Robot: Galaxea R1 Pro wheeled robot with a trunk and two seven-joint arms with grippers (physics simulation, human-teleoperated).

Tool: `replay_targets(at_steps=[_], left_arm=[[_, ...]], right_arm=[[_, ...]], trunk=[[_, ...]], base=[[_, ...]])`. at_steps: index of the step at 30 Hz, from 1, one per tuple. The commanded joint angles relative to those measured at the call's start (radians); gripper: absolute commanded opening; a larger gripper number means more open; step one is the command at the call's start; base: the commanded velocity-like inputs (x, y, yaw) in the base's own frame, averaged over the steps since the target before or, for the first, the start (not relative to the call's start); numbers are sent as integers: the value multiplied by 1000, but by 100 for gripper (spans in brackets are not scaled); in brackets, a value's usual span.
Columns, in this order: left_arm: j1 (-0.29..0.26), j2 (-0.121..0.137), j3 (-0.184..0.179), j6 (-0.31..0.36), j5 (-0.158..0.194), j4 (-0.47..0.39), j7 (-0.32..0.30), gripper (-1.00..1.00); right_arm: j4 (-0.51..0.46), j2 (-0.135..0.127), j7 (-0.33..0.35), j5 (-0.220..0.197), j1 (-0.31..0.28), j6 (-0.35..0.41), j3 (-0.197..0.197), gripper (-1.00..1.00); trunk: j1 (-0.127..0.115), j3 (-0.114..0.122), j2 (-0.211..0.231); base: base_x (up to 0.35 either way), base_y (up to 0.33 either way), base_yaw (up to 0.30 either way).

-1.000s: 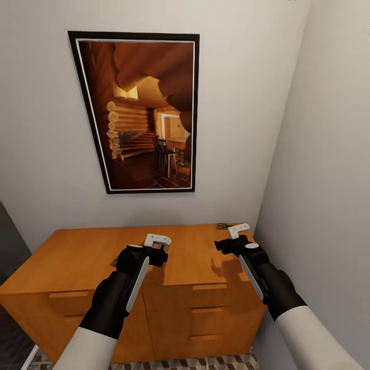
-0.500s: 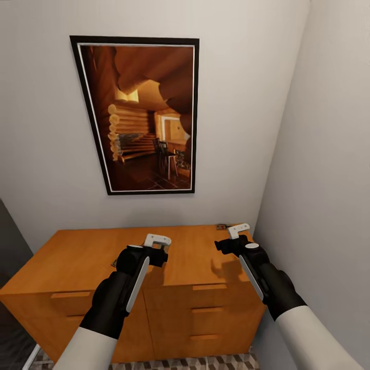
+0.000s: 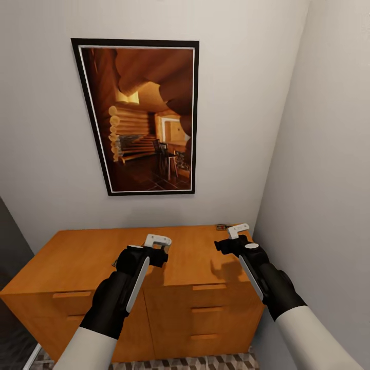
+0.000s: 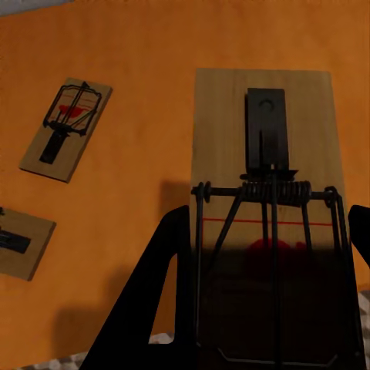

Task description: Take the four mousetraps from the cabinet in the bathroom and place them on the bathroom floor. Make sure all four end up on the same floor surface, and ensure that at least two of them are either under or directly next to the same bathroom sink.

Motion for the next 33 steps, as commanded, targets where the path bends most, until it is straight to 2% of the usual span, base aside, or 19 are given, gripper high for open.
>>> replay_targets(at_steps=[1, 33], left_arm=[[-1, 0, -1, 4, -7, -1, -1, -100], [-1, 0, -1, 4, -7, 1, -1, -100]], right_arm=[[-1, -1, 2, 0, -1, 5, 2, 100], [-1, -1, 7, 4, -1, 6, 4, 100]], trunk=[[1, -2, -2], [-3, 0, 5]], base=[[0, 0, 0], [0, 0, 6]])
